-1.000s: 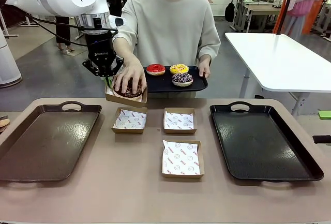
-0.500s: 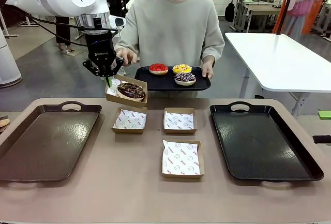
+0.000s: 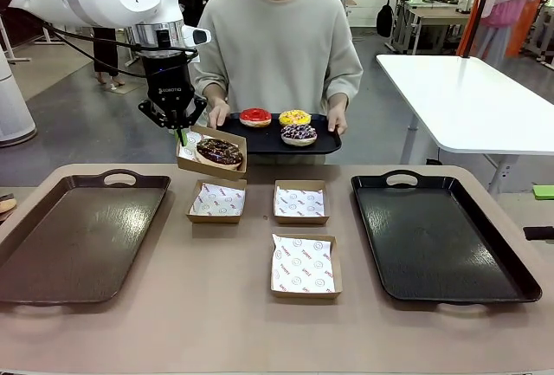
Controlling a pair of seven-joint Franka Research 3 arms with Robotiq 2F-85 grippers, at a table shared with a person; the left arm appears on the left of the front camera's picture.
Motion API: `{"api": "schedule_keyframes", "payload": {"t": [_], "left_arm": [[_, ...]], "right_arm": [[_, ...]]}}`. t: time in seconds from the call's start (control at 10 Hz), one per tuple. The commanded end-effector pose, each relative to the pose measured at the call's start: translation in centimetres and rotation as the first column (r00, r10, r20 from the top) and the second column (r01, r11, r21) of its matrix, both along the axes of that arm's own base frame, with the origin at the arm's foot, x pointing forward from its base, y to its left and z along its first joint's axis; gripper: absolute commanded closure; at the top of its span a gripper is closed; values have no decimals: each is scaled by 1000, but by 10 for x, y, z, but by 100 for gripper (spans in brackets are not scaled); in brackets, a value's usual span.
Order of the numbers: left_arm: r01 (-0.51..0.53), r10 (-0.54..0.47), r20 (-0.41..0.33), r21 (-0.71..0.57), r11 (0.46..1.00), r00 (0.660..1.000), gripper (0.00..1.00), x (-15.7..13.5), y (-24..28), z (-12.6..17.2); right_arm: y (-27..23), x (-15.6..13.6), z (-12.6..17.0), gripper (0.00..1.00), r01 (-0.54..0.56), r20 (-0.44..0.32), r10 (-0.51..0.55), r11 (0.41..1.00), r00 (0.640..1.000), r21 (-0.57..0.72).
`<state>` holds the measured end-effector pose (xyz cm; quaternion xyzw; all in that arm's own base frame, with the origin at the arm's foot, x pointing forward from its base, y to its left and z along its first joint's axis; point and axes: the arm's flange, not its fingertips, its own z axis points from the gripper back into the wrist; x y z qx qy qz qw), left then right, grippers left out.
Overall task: Individually package the donuts and arrange them on the tray.
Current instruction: Place the picked Paper togo box on the Handle tray while simultaneously picking up another Paper togo box from the table with the other hand.
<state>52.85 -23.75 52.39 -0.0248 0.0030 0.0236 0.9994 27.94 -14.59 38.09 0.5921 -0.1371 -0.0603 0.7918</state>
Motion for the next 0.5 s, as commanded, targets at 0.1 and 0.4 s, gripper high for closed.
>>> {"api": "schedule_keyframes", "payload": {"t": [0.1,0.4], "left_arm": [[-3,3,12,-11,1000,1000,100,-5,3,-1],[-3,3,12,-11,1000,1000,100,-5,3,-1]], "right_arm": [[0,0,1,0,-1,7,1,1000,1000,3],[0,0,1,0,-1,7,1,1000,1000,3]]}}
